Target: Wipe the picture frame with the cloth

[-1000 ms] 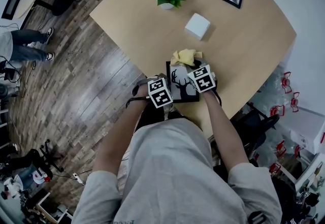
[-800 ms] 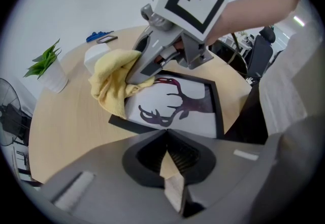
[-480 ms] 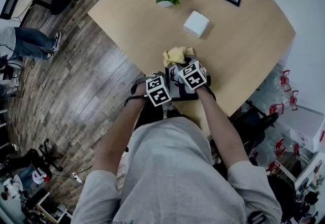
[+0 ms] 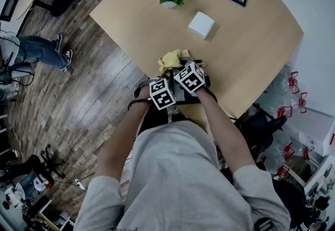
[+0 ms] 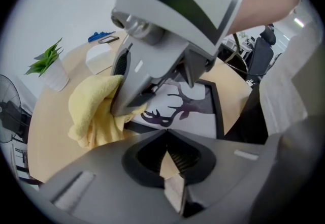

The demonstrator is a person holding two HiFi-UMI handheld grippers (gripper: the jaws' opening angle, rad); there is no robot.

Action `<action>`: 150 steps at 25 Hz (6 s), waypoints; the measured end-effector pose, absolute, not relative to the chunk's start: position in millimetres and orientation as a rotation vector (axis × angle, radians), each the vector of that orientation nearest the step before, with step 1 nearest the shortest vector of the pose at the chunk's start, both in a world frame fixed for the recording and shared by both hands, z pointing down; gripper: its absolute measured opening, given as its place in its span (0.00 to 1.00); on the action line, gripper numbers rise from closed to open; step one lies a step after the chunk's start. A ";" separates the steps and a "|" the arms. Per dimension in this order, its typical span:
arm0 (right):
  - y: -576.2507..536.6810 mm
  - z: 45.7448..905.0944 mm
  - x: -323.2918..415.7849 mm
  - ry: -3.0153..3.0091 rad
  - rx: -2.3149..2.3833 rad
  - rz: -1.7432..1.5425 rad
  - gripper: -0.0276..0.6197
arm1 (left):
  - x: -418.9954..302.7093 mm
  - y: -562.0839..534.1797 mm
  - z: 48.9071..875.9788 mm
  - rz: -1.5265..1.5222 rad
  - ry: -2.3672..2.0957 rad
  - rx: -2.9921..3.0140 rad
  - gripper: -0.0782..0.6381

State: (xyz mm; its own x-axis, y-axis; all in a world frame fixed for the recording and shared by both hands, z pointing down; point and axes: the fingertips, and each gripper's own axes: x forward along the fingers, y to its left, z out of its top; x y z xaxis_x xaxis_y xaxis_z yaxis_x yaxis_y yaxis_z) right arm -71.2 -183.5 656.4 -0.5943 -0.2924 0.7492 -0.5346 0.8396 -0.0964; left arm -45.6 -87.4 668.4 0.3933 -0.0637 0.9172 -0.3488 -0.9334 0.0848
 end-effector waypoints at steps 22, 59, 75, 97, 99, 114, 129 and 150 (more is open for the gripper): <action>-122.6 659.5 -68.3 -2.270 0.417 0.414 0.12 | -47.5 -87.5 666.9 1.541 -0.401 2.410 0.18; -42.1 664.5 -47.2 -2.055 0.873 0.640 0.12 | -50.9 -90.5 666.2 1.470 -0.356 2.462 0.18; -10.2 658.6 -51.5 -2.023 0.840 0.525 0.12 | -47.7 -88.5 662.3 1.447 -0.281 2.505 0.18; -19.1 660.4 36.9 -1.979 0.920 0.559 0.12 | -50.6 -87.9 664.0 1.466 -0.254 2.495 0.18; -20.1 660.3 47.3 -1.968 0.942 0.569 0.12 | -51.1 -87.3 663.8 1.468 -0.254 2.496 0.18; -25.6 659.5 75.1 -1.922 1.016 0.609 0.12 | -47.7 -88.8 663.4 1.468 -0.270 2.504 0.18; -38.8 660.8 82.4 -1.901 1.021 0.654 0.12 | -49.7 -87.8 663.7 1.446 -0.271 2.481 0.18; -112.0 660.4 68.2 -1.953 0.914 0.605 0.13 | -50.8 -88.5 664.5 1.421 -0.312 2.456 0.18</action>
